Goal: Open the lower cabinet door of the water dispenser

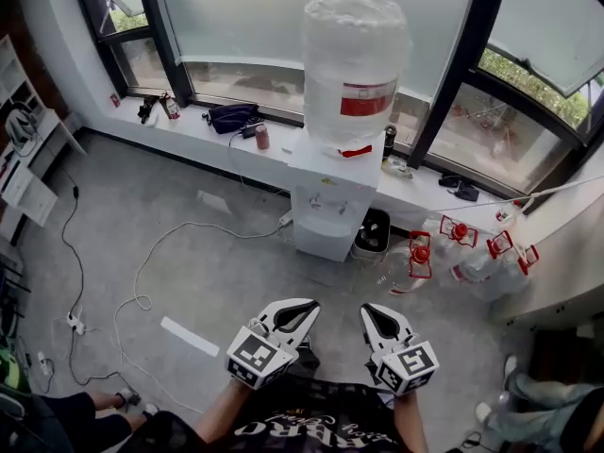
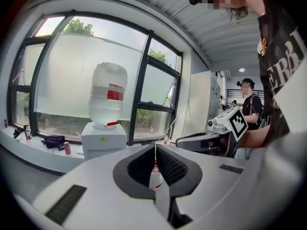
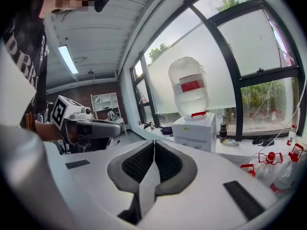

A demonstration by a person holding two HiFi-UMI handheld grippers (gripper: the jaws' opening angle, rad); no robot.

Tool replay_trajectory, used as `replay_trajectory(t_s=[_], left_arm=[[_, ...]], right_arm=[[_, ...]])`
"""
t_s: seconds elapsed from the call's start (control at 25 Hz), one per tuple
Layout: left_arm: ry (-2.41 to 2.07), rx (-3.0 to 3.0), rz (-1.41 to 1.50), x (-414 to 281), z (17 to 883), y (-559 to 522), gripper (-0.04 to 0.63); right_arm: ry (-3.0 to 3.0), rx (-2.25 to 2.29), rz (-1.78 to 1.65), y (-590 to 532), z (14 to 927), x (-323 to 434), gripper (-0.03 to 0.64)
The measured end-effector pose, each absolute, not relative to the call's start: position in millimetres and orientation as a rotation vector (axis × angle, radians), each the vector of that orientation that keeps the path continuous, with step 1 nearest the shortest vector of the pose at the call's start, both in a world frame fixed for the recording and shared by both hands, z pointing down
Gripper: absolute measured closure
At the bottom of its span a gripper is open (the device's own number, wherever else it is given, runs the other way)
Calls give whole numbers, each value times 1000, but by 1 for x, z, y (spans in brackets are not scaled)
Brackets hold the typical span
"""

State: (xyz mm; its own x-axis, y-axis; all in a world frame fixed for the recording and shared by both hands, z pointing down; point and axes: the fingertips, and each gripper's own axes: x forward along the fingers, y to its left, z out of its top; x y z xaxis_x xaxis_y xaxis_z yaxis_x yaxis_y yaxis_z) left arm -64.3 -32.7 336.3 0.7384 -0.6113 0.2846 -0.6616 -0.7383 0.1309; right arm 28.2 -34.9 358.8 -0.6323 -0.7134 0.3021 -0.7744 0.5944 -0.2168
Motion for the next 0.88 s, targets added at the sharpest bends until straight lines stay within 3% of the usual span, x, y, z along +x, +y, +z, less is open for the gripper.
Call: replay_trajectory(t_s=[0.36,0.76,0.88], left_arm=[[-931,2712,351,-75,364,-108,578],[-889,2678,389,-32,409,-164,578],[-881,2671,397,-9,427,-180,578]], right_arm=[[-2570,1261,545,-108,382,12,591],[-2511,1211,595,-189,454,61,560],[-2483,1166,611,-224,495,82,513]])
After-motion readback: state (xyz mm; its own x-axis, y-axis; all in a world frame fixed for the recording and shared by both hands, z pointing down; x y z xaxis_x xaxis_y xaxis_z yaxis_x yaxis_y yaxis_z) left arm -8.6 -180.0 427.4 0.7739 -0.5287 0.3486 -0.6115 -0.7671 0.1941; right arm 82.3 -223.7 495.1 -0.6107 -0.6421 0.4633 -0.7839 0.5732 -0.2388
